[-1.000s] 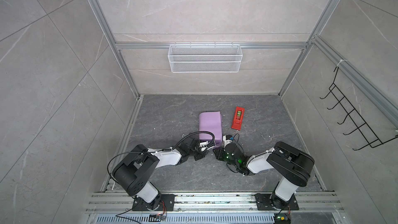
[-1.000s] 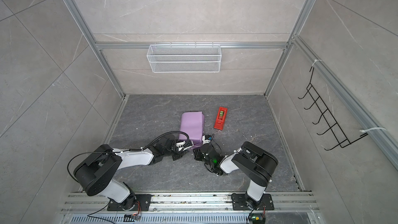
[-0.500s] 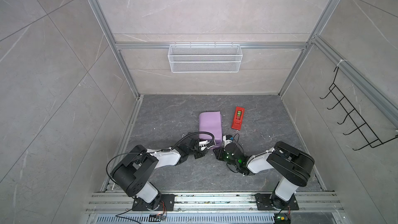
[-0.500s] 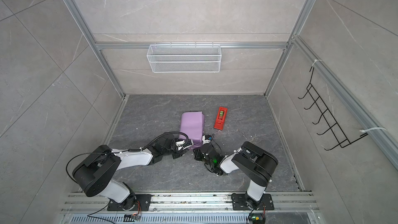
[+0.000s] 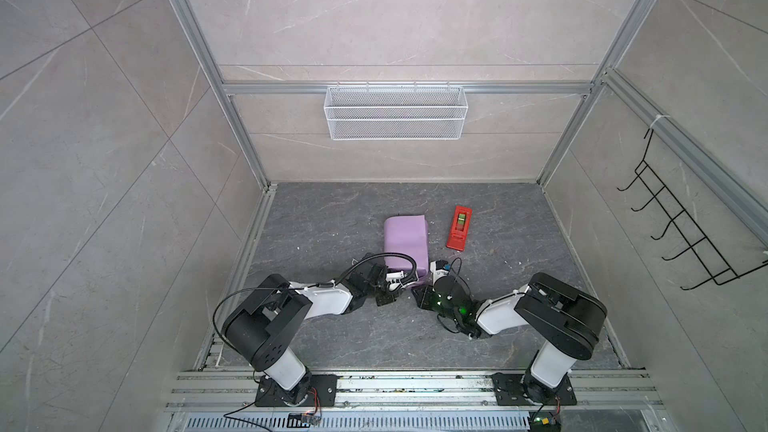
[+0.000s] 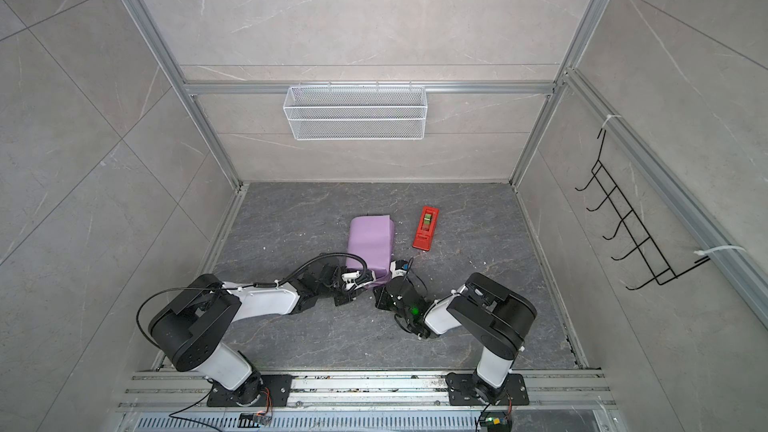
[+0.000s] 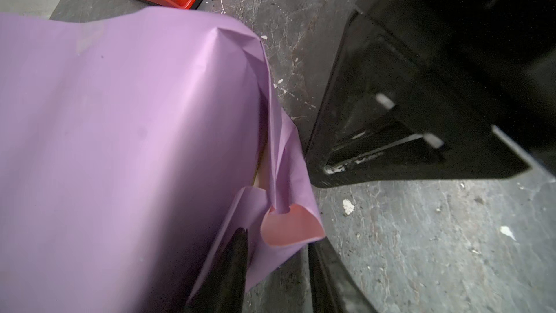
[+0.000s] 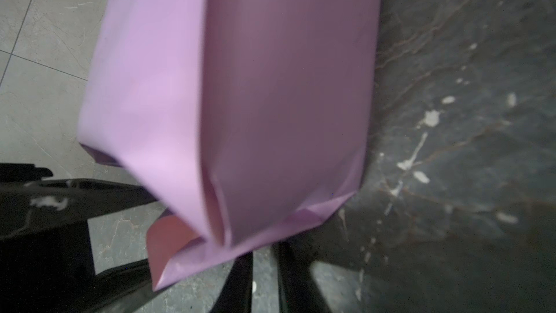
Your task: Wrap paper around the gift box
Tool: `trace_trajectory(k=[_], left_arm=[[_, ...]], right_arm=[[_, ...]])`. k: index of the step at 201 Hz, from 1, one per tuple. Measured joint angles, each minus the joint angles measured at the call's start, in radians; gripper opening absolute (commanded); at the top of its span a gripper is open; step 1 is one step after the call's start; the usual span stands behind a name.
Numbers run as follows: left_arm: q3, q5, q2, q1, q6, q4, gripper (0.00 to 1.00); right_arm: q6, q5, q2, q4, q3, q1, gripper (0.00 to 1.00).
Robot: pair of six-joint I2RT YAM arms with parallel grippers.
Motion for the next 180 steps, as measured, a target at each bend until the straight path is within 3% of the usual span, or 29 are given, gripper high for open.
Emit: trace_trajectory(k=[139, 180], left_arm=[[0.013, 0.012, -0.003, 0.0, 0.02, -0.008, 0.1], [0.013, 0.013, -0.014, 0.0, 0.02, -0.014, 0.04]], right_arm=[[0.0, 0.001, 0.0, -0.003, 0.0, 0.0, 0.2], [0.0, 0.01, -0.013, -0.021, 0.0, 0.0, 0.25]])
